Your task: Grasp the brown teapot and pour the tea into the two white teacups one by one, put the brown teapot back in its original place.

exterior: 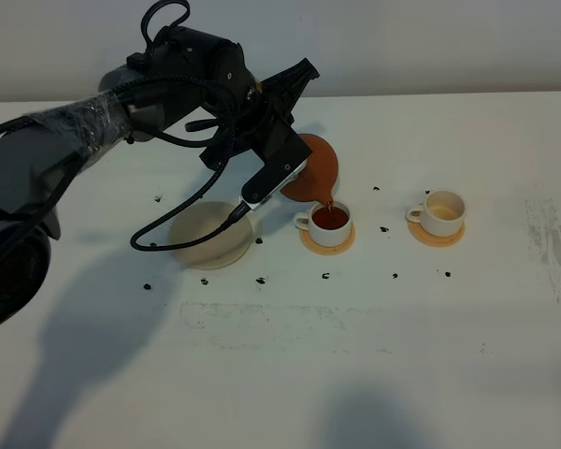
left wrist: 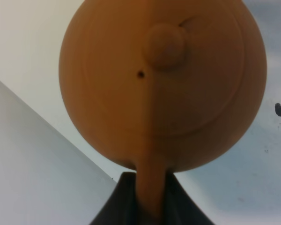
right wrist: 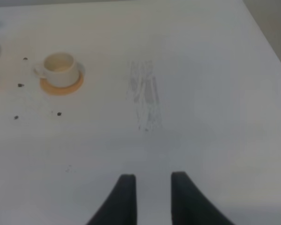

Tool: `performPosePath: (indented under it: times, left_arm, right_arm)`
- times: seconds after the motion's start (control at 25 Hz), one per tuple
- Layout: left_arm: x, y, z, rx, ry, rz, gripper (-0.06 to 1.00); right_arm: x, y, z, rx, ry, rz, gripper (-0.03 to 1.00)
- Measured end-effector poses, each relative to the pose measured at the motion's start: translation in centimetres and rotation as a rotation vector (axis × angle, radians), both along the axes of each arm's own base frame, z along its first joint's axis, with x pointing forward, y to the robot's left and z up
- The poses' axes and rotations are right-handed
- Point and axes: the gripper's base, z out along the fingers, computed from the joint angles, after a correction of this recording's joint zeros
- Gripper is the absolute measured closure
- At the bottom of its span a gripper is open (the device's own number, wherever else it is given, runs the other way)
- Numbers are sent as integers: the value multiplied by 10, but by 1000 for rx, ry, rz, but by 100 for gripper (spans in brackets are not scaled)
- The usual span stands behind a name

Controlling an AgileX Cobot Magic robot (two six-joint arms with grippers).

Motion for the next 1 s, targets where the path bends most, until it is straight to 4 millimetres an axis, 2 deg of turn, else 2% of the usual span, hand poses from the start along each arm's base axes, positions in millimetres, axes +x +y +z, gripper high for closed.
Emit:
performPosePath:
  times: [0.4,1.0]
  left_arm:
    - [0,0,0,-1,5,4,87]
    - [-1,3,2,-86,70,117,87]
  right_arm:
    - [0,0,0,0,0,0,75]
    - [0,0,0,0,0,0,75]
